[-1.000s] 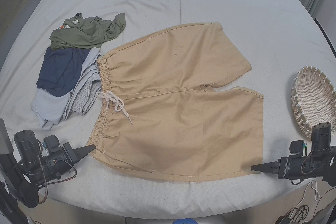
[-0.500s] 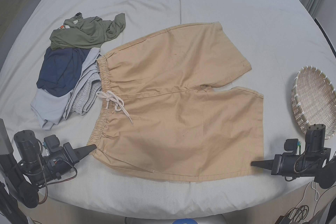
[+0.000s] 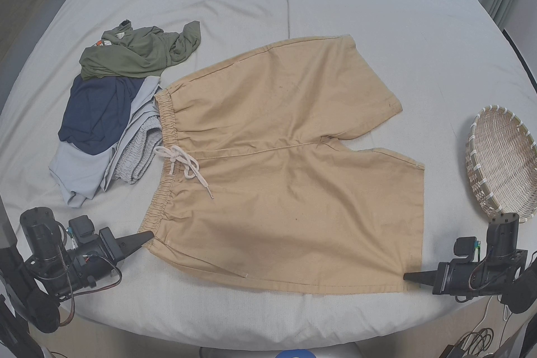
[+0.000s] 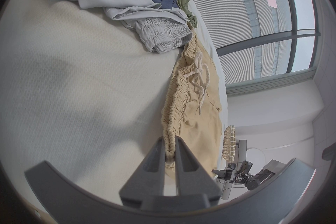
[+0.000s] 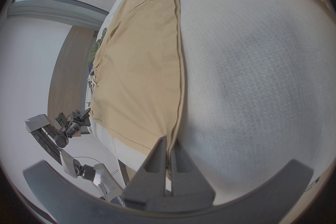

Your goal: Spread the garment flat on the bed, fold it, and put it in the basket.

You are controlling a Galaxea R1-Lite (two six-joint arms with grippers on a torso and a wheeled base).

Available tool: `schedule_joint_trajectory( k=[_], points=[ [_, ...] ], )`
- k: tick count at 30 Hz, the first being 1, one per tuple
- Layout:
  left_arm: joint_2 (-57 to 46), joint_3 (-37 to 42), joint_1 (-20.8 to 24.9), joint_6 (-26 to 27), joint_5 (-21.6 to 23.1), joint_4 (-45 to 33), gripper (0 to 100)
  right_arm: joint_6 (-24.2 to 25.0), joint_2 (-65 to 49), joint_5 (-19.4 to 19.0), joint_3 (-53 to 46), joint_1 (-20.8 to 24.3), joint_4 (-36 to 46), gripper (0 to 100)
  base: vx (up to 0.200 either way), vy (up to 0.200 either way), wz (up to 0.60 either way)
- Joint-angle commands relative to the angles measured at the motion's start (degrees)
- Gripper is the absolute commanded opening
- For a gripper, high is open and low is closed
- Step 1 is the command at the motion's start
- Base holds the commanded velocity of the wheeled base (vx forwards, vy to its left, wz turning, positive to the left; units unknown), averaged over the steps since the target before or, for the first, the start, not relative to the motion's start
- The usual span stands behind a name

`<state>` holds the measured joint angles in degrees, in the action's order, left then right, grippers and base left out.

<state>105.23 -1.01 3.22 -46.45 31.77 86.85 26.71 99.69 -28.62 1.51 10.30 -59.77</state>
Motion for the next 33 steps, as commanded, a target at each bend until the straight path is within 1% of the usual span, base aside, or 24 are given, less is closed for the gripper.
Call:
schedule_joint_trajectory(
  k=[1,2,3,4,5,8,9,10,12,14,15,17,18,19,24,29,33],
  points=[
    [-4.1,0.9,-0.1,-0.3,1.2,-4.0,0,0.1,-2.5,-0.1,-1.5,1.8,0.9,0,0.0,0.0,0.0],
    [-4.2,0.9,-0.1,-0.3,1.3,-4.1,0,0.1,-2.6,0.0,-1.5,1.9,1.0,0,0.0,0.0,0.0],
    [-6.4,0.9,-0.1,-0.3,2.9,-8.3,0,0.1,-3.7,-0.1,-1.4,2.2,2.6,0,0.0,0.0,0.0],
    [-6.4,0.9,-0.1,-0.3,2.9,-8.3,0,0.1,-3.7,-0.1,-1.4,2.2,2.6,0,0.0,0.0,0.0],
    [-9.8,0.9,-0.1,0.0,4.4,-14.0,0,0.0,-5.7,0.0,-1.4,2.4,5.1,0,0.0,0.0,0.0],
    [-13.6,0.8,-0.2,1.8,4.6,-20.5,0,0.0,-8.2,-0.1,-1.5,3.2,8.4,0,0.0,0.0,0.0],
    [-13.6,0.8,-0.2,1.8,4.6,-20.5,0,0.0,-8.2,-0.1,-1.5,3.2,8.4,0,0.0,0.0,0.0],
    [-15.4,0.8,-0.4,4.0,4.7,-25.1,0,0.0,-10.6,0.0,-1.4,3.8,11.1,0,0.0,0.0,0.0],
    [-16.5,0.8,-0.7,5.8,4.6,-28.3,0,0.0,-12.3,0.0,-1.5,4.0,12.7,0,0.0,0.0,0.0],
    [-17.3,0.8,-0.9,7.2,4.7,-30.2,0,-0.1,-14.3,0.0,-1.5,3.9,14.2,0,0.0,0.0,0.0],
    [-18.1,0.8,-1.6,8.2,4.7,-31.7,0,-0.2,-16.9,0.1,-1.5,3.8,17.3,0,0.0,0.0,0.0],
    [-19.0,0.8,-2.4,8.9,4.7,-33.2,0,-0.3,-20.2,0.1,-1.5,3.8,20.8,0,0.0,0.0,0.0],
    [-19.0,0.8,-2.4,8.9,4.7,-33.2,0,-0.3,-20.2,0.1,-1.5,3.8,20.8,0,0.0,0.0,0.0],
    [-20.0,0.8,-2.5,9.8,4.7,-35.1,0,-0.3,-24.3,0.1,-1.4,4.1,24.9,0,0.0,0.0,0.0],
    [-24.1,0.7,-1.5,10.9,4.7,-41.1,0,-0.3,-31.6,0.2,-1.0,5.3,33.0,0,0.0,0.0,0.0],
    [-27.6,0.3,1.2,11.0,4.6,-47.1,0,-0.2,-33.7,0.3,-1.0,6.5,35.8,0,0.0,0.0,0.0],
    [-28.1,-2.3,0.6,11.0,3.9,-47.2,0,-0.1,-34.7,0.4,2.0,5.6,35.5,0,0.0,0.0,0.0]
  ],
)
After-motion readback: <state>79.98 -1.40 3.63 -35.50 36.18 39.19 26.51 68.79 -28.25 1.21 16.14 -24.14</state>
